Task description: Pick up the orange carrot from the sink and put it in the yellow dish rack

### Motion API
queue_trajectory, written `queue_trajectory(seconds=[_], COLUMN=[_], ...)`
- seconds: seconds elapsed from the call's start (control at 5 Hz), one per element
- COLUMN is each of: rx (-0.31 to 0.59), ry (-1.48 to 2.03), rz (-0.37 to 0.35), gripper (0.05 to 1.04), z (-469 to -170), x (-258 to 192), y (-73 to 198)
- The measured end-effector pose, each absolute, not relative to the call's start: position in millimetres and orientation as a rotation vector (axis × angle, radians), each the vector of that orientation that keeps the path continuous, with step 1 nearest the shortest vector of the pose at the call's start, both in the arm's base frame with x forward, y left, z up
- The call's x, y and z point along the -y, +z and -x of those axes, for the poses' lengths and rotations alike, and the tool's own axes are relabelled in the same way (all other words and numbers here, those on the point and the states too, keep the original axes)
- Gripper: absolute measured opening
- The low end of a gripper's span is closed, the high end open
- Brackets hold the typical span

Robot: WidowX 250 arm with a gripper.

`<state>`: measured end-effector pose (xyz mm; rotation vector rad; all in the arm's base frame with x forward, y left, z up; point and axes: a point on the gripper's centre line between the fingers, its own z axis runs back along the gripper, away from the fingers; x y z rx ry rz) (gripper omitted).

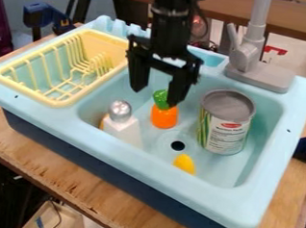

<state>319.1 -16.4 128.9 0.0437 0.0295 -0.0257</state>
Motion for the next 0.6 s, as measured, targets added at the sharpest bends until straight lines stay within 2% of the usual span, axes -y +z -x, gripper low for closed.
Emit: queue_trajectory(seconds=[0.2, 0.4, 0.6], rx=[-0.034, -0.047, -0.069], ry=[-0.047, -0.039, -0.032], rz=[-0.025, -0.038, -0.044], gripper=[1.001, 1.001, 0.949], z=[-324.7, -328.9, -332.0], x=[19.7, 18.6, 18.1], y=[118.3, 112.3, 100.8])
